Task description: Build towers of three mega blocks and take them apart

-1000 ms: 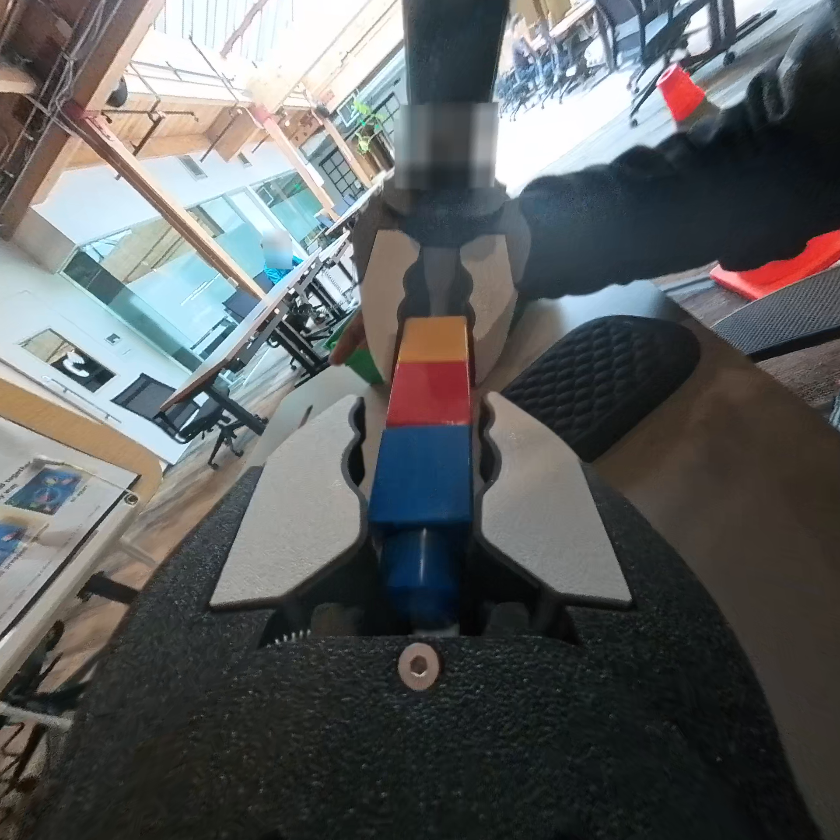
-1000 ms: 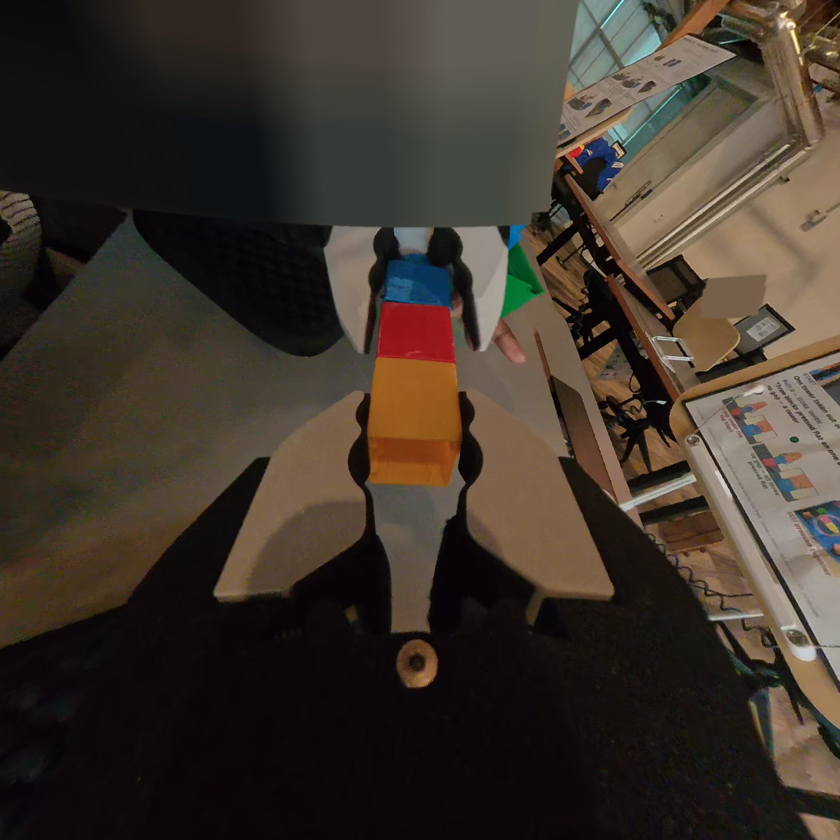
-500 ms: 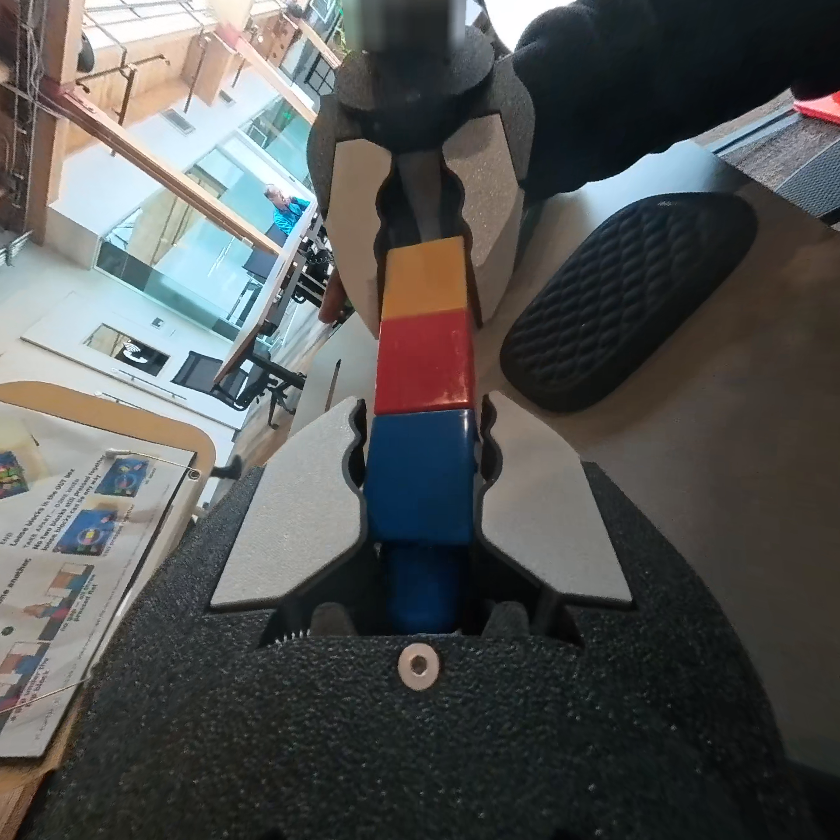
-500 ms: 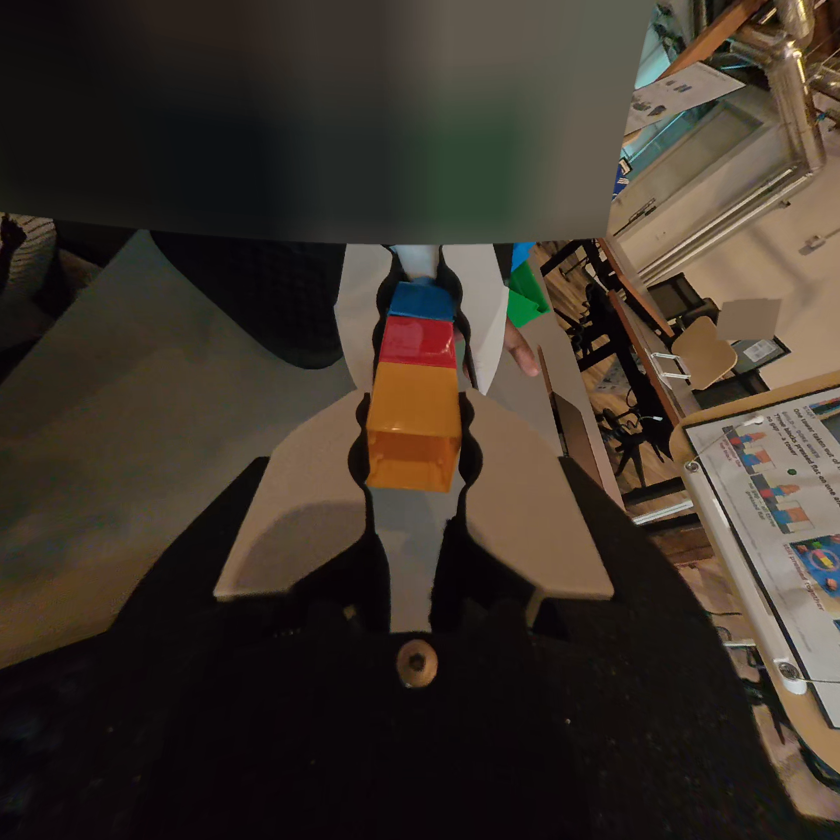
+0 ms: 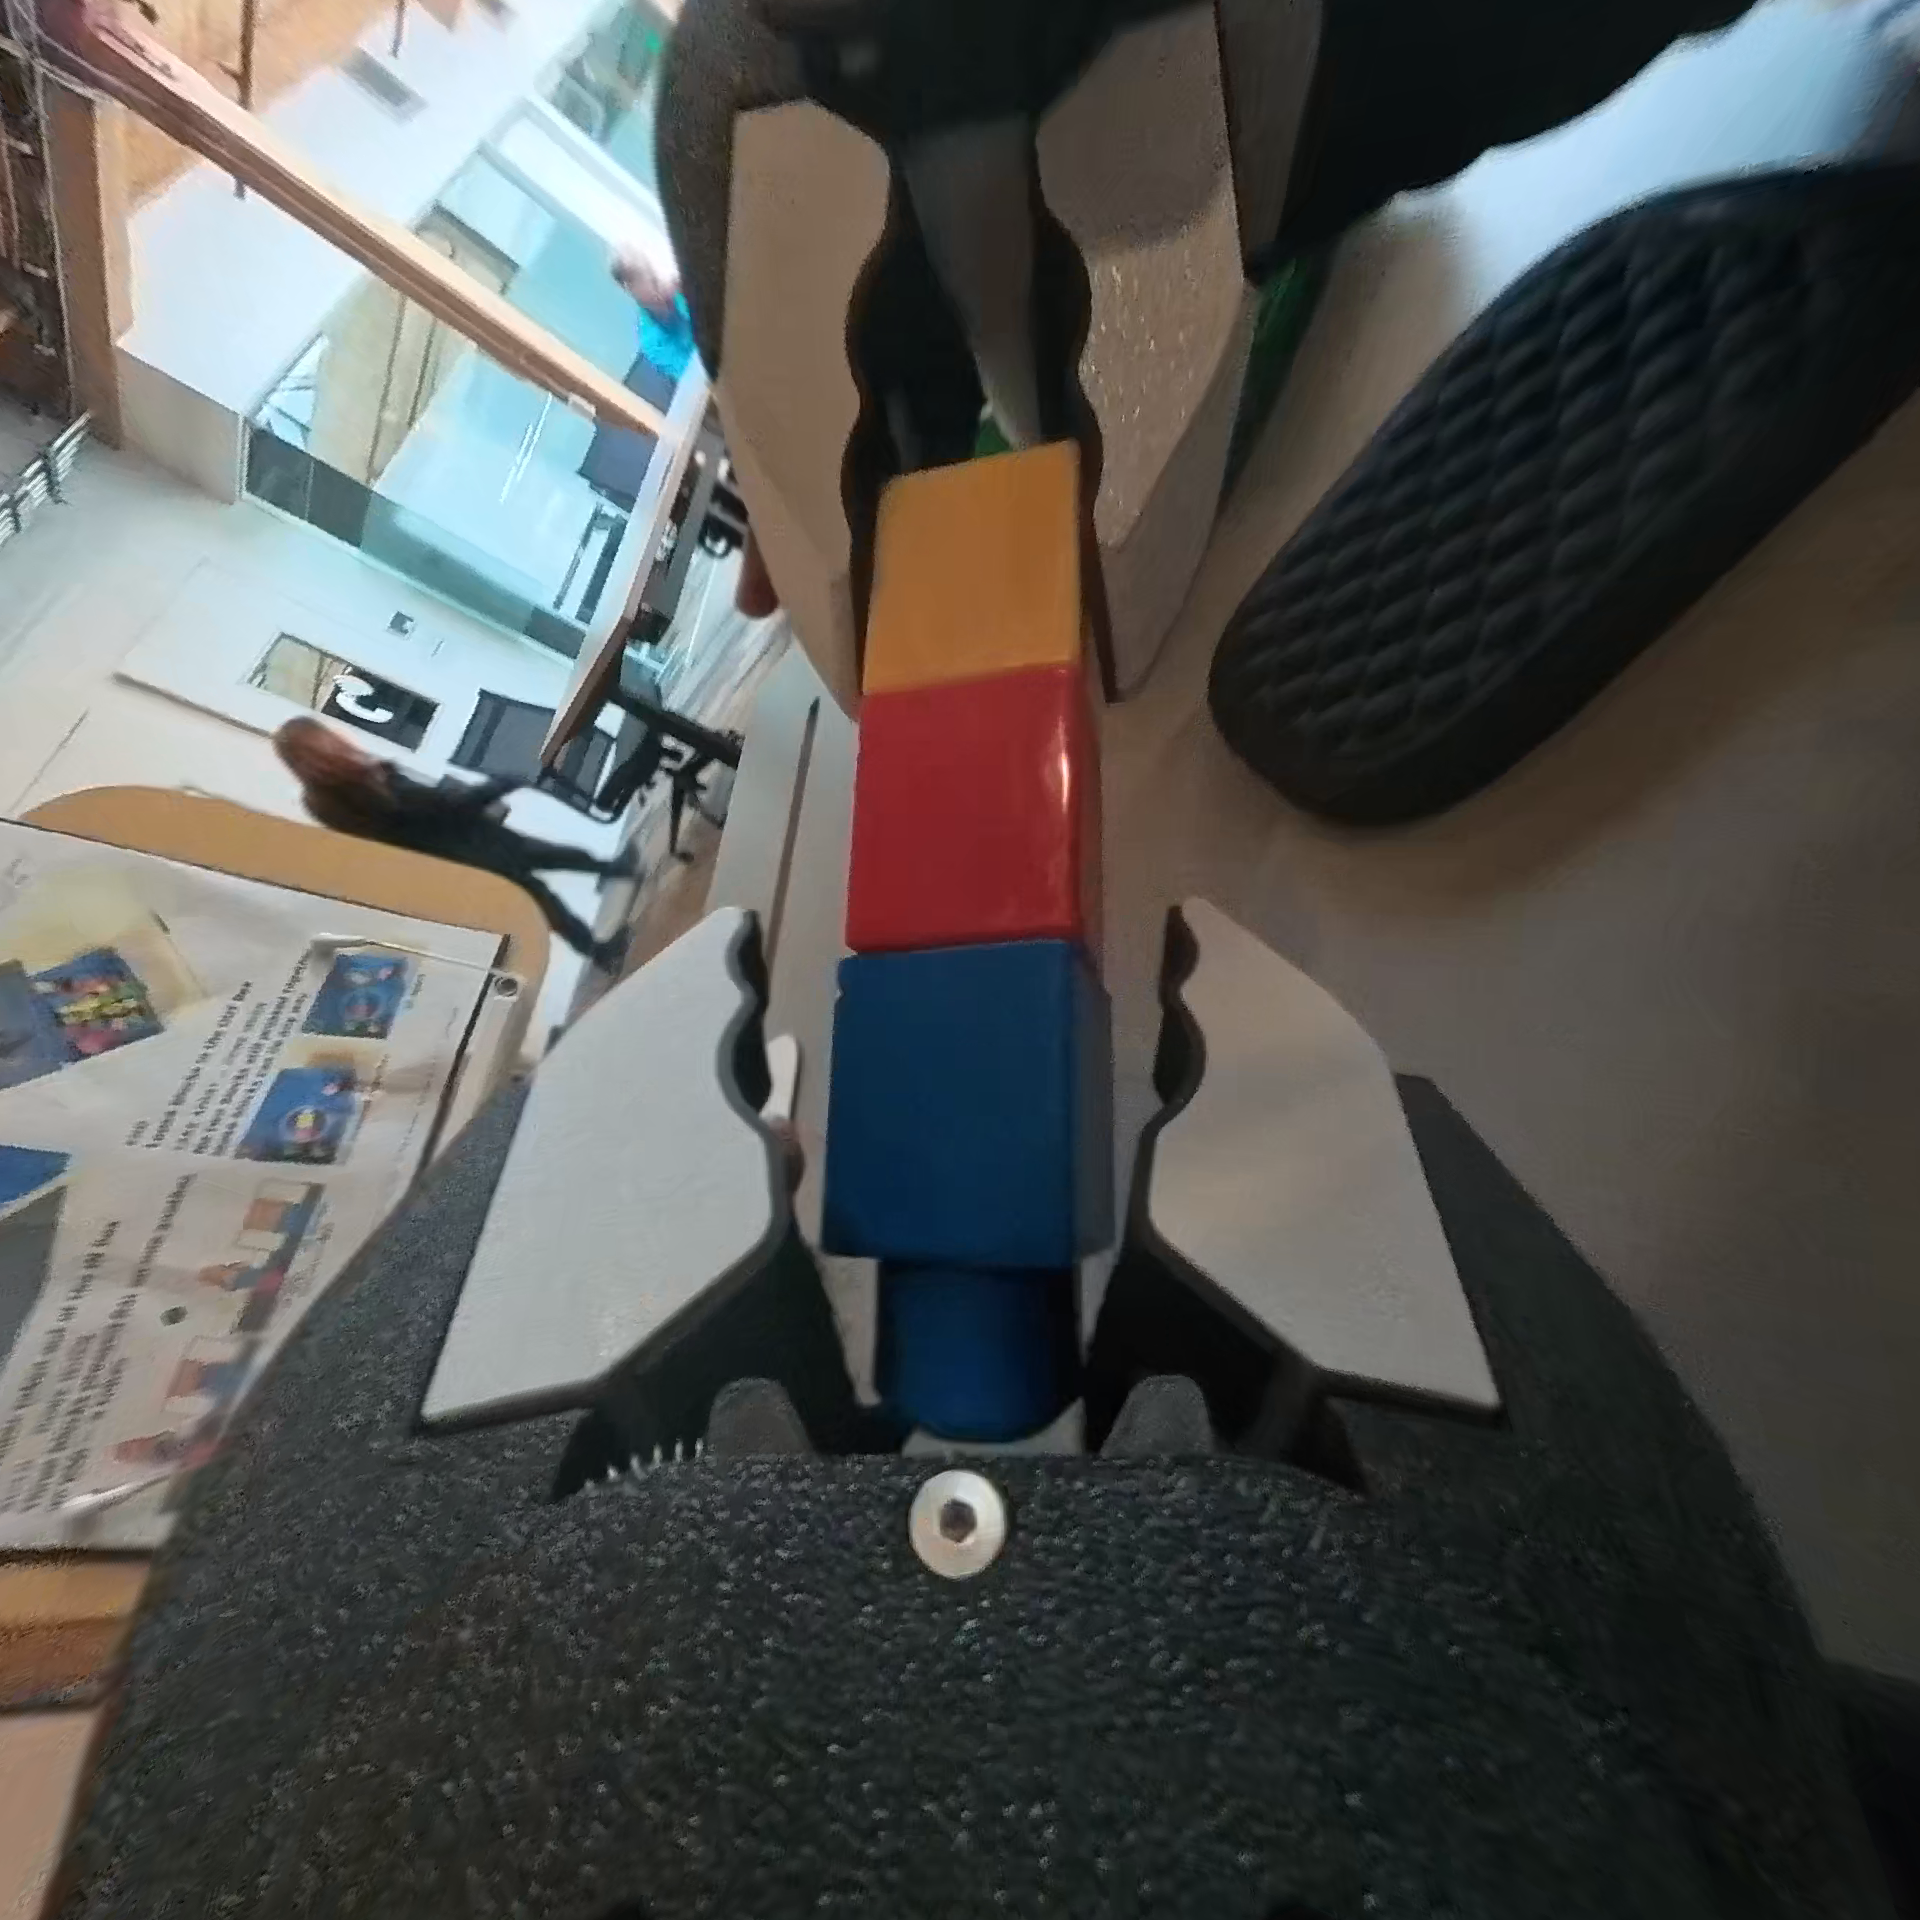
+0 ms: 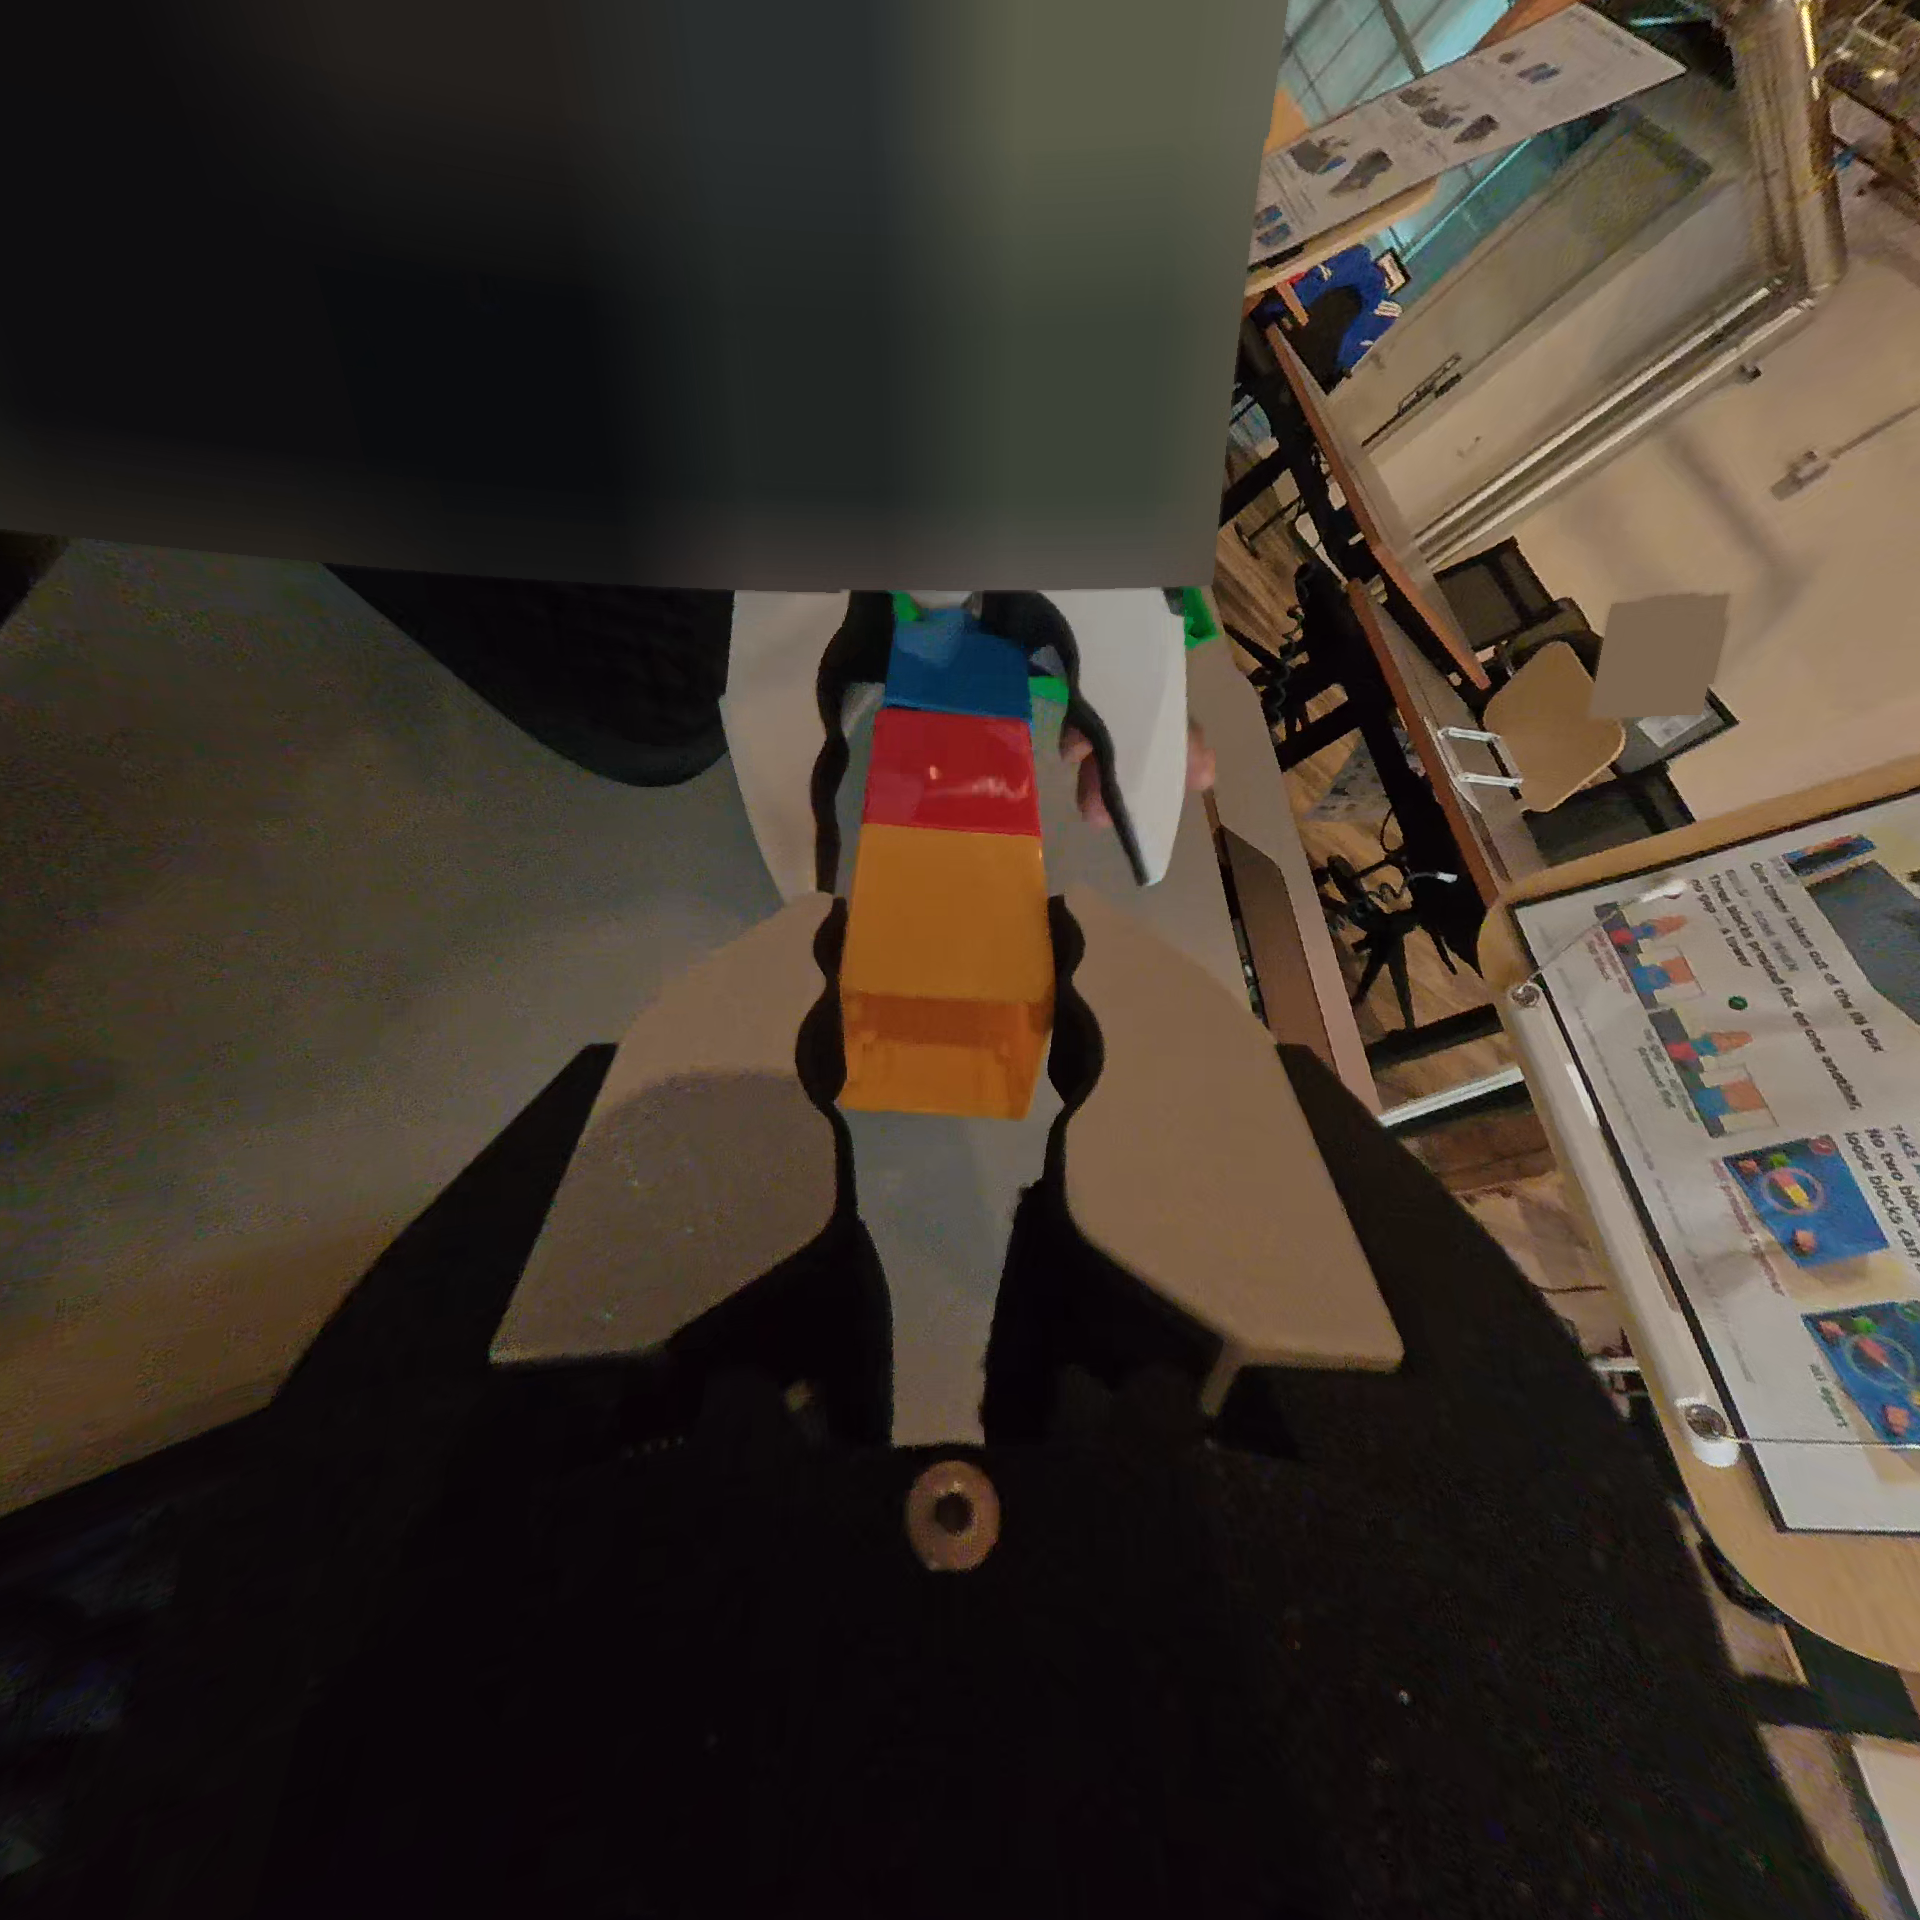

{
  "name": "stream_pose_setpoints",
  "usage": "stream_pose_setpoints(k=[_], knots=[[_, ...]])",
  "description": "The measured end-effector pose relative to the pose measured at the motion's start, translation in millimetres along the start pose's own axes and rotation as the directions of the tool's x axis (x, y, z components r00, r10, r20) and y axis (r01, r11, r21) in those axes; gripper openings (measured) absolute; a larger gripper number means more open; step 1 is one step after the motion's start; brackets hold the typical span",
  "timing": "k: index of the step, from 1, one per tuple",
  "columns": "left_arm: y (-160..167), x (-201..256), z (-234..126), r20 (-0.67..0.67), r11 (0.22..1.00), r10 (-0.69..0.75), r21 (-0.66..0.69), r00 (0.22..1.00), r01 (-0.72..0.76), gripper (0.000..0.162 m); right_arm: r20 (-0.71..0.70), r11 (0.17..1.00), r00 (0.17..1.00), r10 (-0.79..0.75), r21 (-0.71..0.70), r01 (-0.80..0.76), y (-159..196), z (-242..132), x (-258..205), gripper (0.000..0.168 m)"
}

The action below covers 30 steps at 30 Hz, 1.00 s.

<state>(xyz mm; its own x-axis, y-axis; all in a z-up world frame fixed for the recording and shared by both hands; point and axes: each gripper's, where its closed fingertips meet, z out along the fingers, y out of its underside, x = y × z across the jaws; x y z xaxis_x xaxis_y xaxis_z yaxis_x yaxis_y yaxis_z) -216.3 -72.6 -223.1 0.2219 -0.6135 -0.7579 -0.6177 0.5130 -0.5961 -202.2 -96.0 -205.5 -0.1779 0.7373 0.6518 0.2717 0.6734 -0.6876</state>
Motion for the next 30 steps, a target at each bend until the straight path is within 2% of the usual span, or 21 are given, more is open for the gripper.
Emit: stream_pose_setpoints(k=[2,4,8,14,16,19,30], knots=[[3.8,-3.3,0.3,0.018,0.997,0.045,-0.062,0.999,-0.044,0.081,0.0,1.0,1.0,-0.005,-0.025,0.005,3.3,-0.1,0.0,0.036],[4.2,-9.3,-2.6,0.046,0.992,0.075,-0.101,0.996,-0.07,0.082,-0.011,0.998,1.0,-0.023,-0.055,0.022,7.8,-0.5,1.3,0.036],[4.4,-12.7,-5.2,0.049,0.975,0.131,-0.188,0.99,-0.119,0.067,-0.022,0.995,0.999,-0.041,-0.088,0.039,10.5,0.2,3.1,0.036],[10.3,-7.5,9.3,0.01,0.923,0.22,-0.327,0.975,-0.205,0.056,-0.022,0.975,0.994,-0.11,-0.195,0.103,17.5,8.7,3.1,0.036],[15.6,-4.5,13.3,-0.011,0.902,0.247,-0.362,0.969,-0.234,0.045,-0.027,0.966,0.99,-0.138,-0.224,0.129,18.9,10.5,3.6,0.036],[20.0,-3.6,17.0,-0.007,0.873,0.307,-0.395,0.952,-0.285,0.04,-0.033,0.949,0.981,-0.189,-0.264,0.174,21.9,12.3,4.5,0.036],[22.2,-5.3,12.8,0.007,0.892,0.269,-0.38,0.963,-0.246,0.036,-0.066,0.916,0.96,-0.273,-0.324,0.238,22.1,13.8,6.8,0.036]])
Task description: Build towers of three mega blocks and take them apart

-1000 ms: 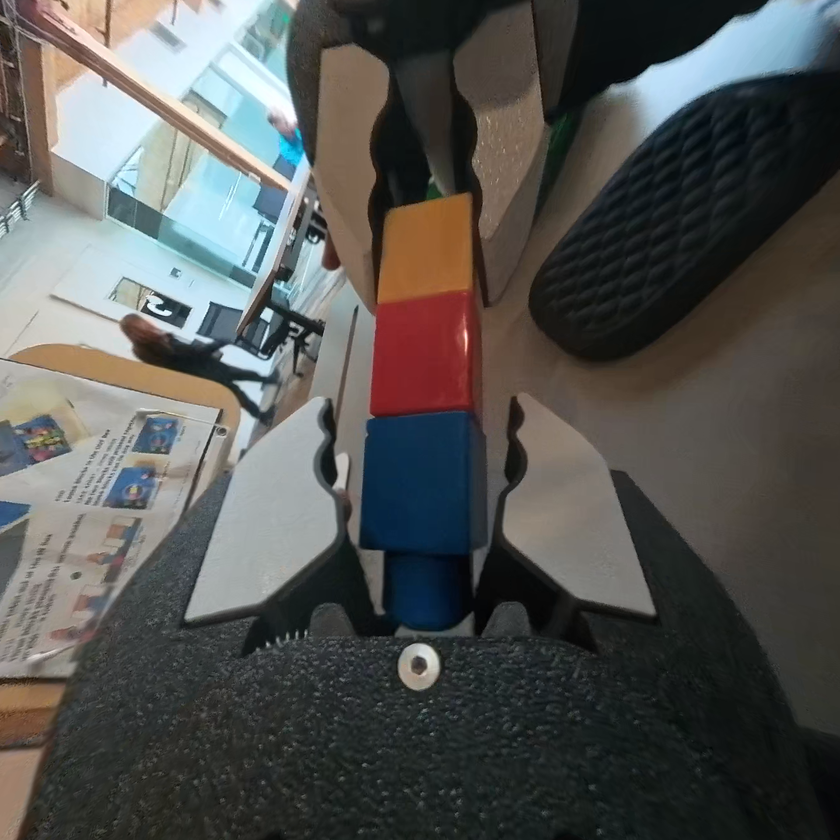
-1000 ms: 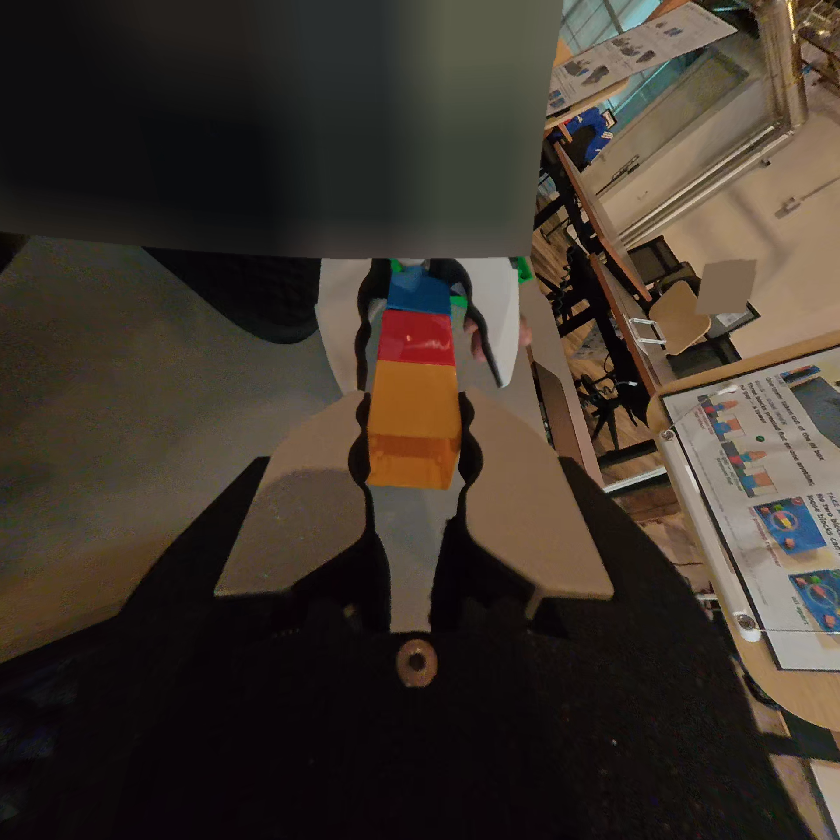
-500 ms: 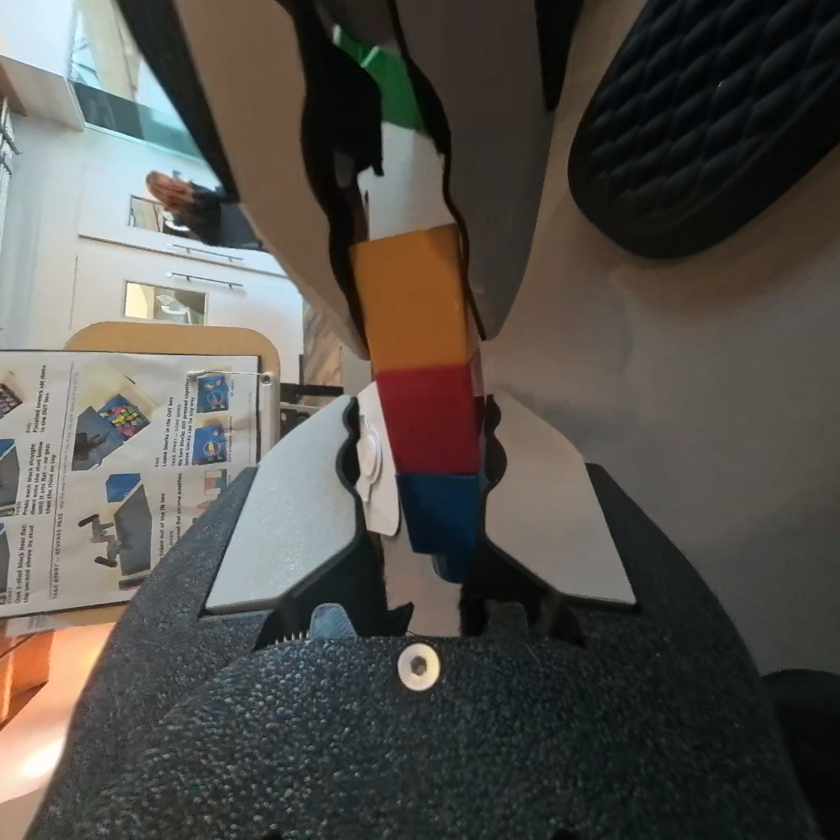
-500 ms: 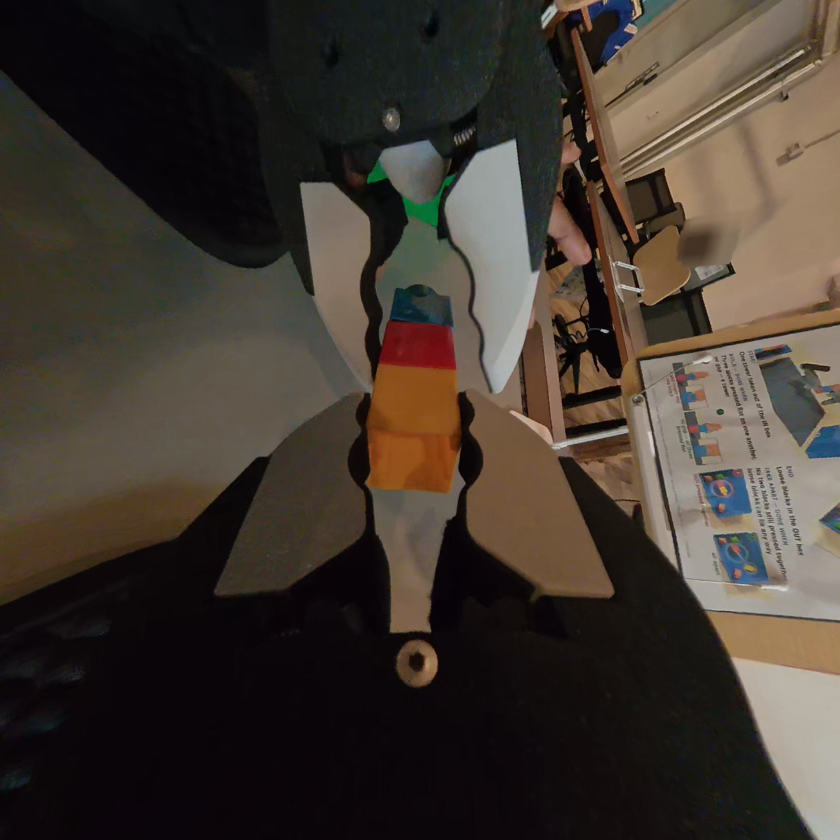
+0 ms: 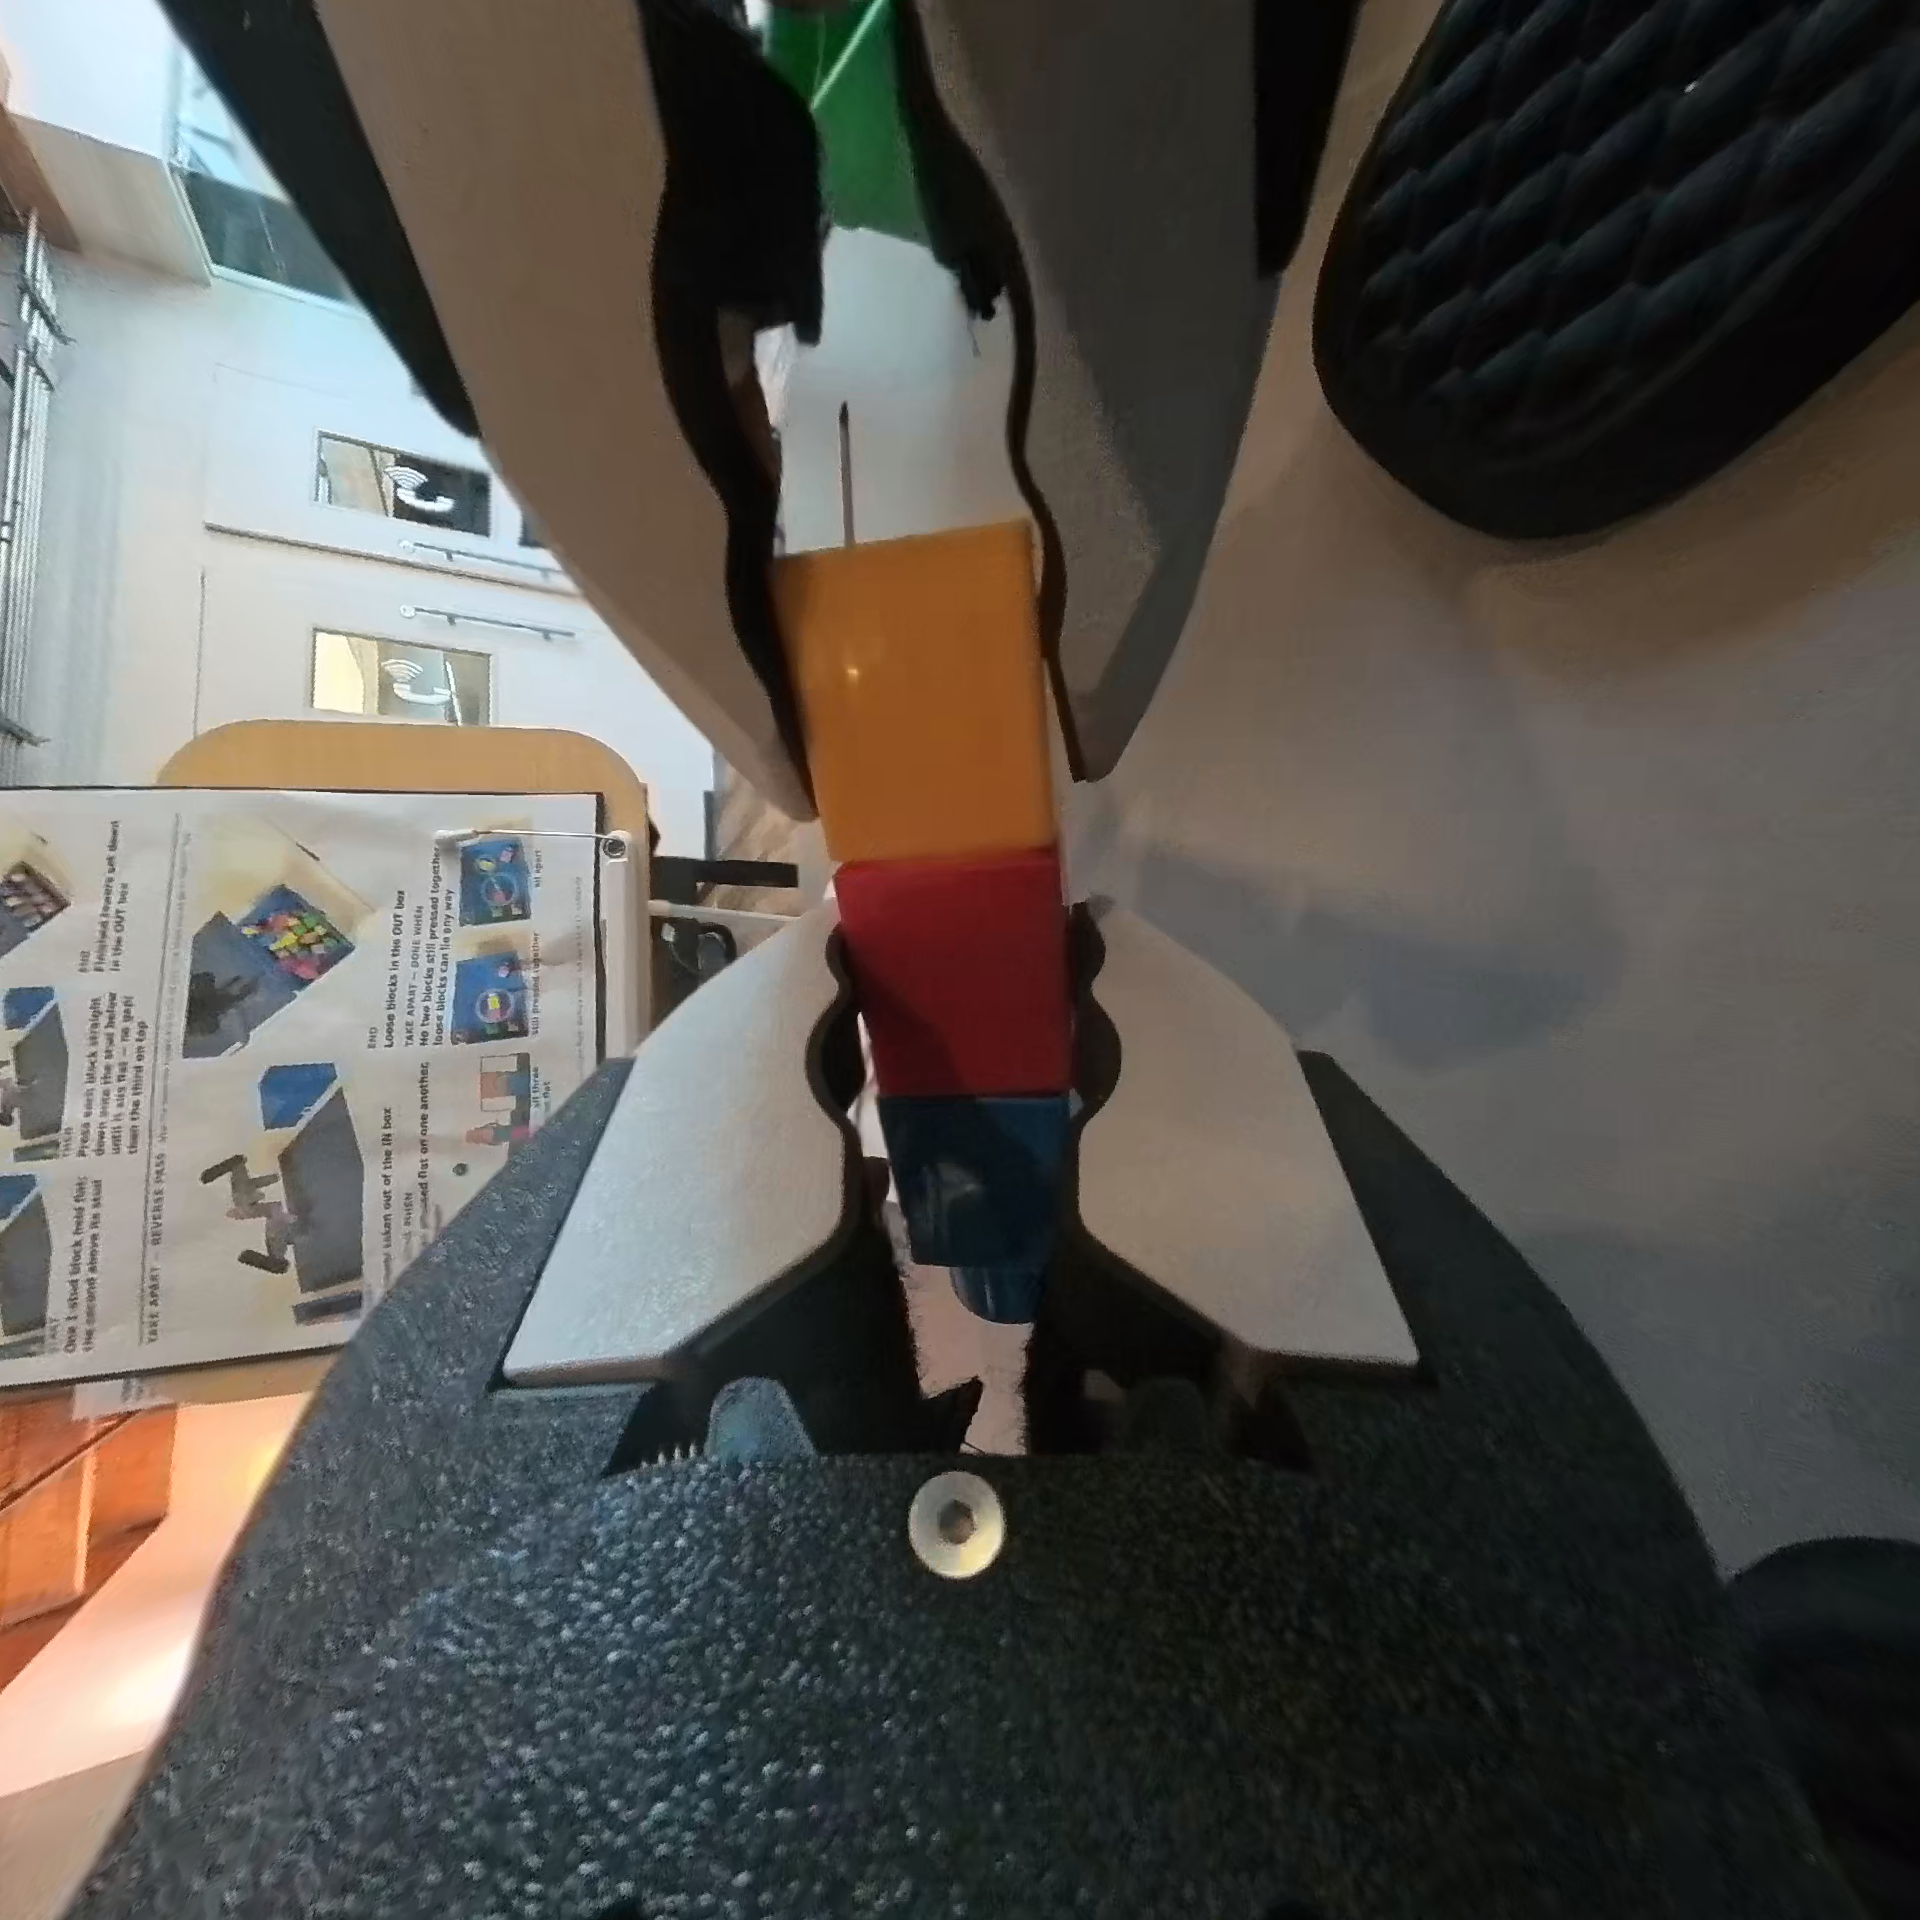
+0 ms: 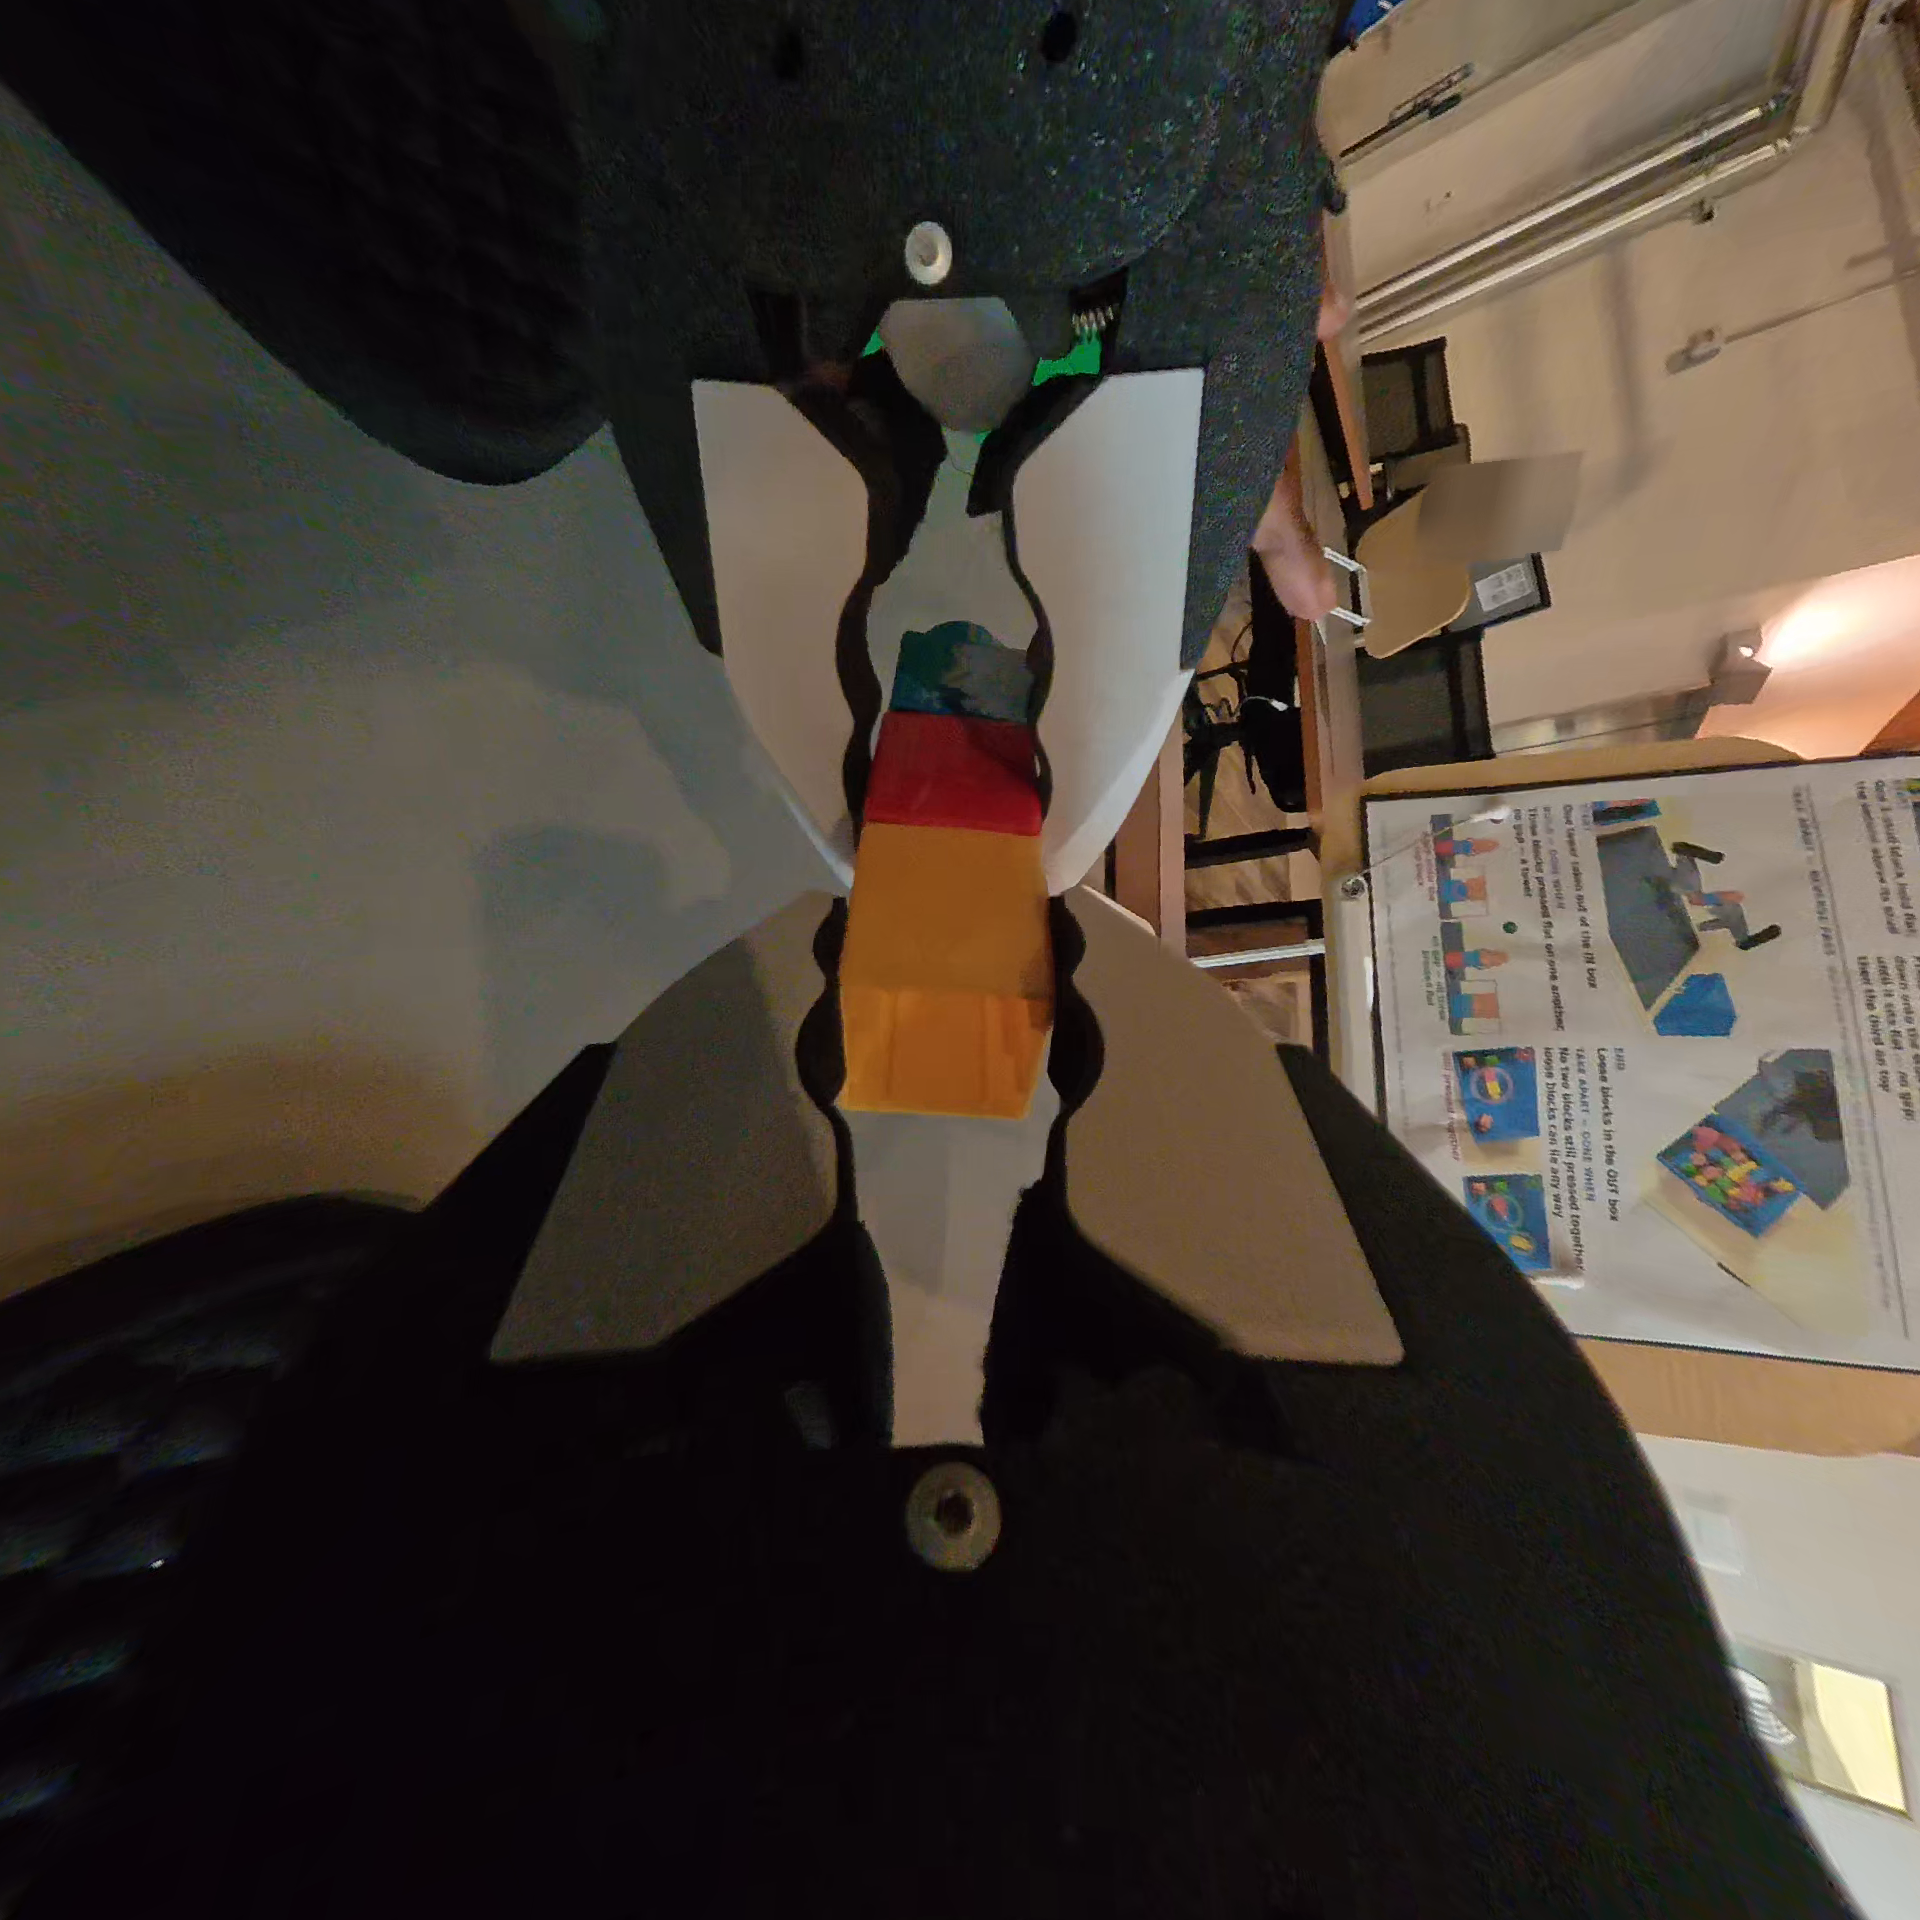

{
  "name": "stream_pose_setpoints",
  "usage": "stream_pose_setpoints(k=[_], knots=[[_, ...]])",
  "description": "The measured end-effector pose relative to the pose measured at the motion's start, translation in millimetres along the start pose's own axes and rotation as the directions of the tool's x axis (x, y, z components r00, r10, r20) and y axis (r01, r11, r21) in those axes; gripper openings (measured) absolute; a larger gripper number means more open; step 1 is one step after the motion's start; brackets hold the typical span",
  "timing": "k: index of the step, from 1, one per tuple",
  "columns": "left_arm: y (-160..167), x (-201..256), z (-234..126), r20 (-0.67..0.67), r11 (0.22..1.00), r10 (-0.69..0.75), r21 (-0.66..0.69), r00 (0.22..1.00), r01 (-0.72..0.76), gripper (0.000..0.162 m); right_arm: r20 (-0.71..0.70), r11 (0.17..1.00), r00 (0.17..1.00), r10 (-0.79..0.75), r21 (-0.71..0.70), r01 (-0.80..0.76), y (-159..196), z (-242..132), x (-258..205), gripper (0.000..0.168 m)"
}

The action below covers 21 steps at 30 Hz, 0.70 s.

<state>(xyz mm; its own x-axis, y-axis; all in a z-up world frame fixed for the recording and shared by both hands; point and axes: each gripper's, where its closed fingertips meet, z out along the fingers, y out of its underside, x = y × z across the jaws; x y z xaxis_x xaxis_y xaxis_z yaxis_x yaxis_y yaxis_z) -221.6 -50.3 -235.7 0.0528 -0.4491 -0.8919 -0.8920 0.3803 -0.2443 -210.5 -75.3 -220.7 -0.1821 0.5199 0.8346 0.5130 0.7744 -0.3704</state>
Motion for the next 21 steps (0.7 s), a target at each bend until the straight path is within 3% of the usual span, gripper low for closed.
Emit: stream_pose_setpoints(k=[2,5,8,14,17,21], knots=[[5.6,-0.8,0.1,0.001,1.0,-0.014,-0.025,1.0,0.014,0.036,-0.014,1.0,1.0,-0.01,-0.015,0.01,1.8,-0.4,1.6,0.036],[42.1,-7.6,-0.6,0.048,0.988,0.008,-0.154,0.999,-0.001,0.036,-0.042,1.0,0.999,0.008,-0.027,-0.009,7.7,-12.3,8.3,0.036],[42.3,-8.2,-4.9,0.046,0.993,-0.076,-0.086,0.996,0.079,0.036,-0.067,0.998,0.997,0.036,-0.053,-0.04,20.6,-27.7,14.6,0.036],[39.3,-11.4,-4.0,0.071,0.995,-0.062,-0.079,0.996,0.068,0.037,-0.161,0.961,0.973,0.167,-0.193,-0.197,79.8,-86.1,30.8,0.036],[40.2,-7.4,-2.9,0.056,0.995,-0.051,-0.088,0.997,0.056,0.037,-0.211,0.879,0.92,0.331,-0.285,-0.382,135.1,-130.5,29.0,0.036],[36.4,-5.9,-2.9,0.047,0.995,-0.072,-0.063,0.996,0.075,0.037,-0.261,0.69,0.767,0.587,-0.335,-0.642,198.3,-183.0,10.8,0.037]])
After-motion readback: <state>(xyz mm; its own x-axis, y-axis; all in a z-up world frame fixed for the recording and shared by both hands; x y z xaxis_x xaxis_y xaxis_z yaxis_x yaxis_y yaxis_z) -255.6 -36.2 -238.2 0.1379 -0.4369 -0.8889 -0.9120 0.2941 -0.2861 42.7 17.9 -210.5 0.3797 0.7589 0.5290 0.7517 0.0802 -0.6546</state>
